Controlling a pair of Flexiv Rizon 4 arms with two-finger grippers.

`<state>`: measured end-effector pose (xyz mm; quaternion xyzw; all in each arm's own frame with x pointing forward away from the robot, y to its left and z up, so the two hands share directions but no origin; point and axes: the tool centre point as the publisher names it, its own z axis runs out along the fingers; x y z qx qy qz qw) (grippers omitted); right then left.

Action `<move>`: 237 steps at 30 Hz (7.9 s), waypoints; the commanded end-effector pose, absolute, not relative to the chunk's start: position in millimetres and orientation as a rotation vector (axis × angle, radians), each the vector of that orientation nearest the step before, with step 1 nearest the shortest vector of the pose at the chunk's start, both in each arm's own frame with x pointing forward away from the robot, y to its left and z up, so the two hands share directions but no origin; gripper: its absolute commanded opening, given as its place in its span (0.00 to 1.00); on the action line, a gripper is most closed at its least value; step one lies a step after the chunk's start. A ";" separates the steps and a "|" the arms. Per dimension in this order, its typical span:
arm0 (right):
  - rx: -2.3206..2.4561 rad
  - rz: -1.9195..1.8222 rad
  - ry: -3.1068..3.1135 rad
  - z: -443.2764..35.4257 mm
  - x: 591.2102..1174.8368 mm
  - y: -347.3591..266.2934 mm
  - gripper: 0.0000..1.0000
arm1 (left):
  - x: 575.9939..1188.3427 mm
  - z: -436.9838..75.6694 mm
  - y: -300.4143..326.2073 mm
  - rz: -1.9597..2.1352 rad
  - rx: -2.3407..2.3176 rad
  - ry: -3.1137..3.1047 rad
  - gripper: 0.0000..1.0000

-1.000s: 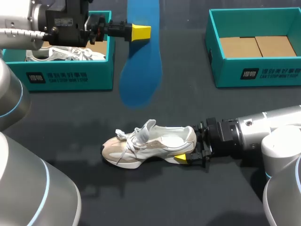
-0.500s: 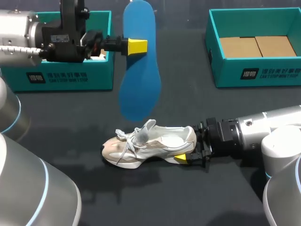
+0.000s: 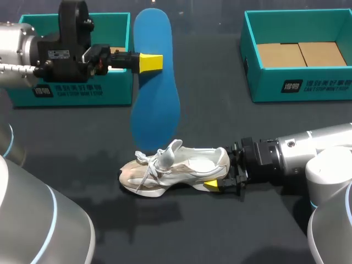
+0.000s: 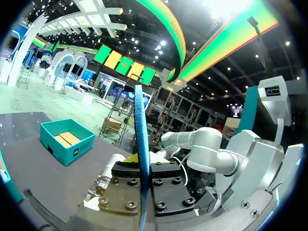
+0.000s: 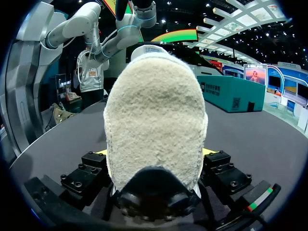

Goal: Take the shoe out of the shoebox, open the shoe tongue, remove and reinsert the insole, then place the shoe into the shoebox

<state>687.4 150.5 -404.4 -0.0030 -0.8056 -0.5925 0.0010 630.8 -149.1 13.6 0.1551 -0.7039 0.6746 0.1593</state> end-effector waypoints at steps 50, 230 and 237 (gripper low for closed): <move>-0.335 -0.803 -2.943 -347.3 676.4 97.8 1.00 | 607.4 0.4 -128.7 1.929 0.458 -2.001 0.00; -0.871 -0.167 -2.843 -341.8 709.9 170.3 0.00 | 607.4 0.4 -128.7 1.929 0.458 -2.001 0.00; -1.418 -0.312 -2.644 -341.1 705.8 158.4 0.00 | 607.4 0.4 -128.7 1.929 0.458 -2.001 0.00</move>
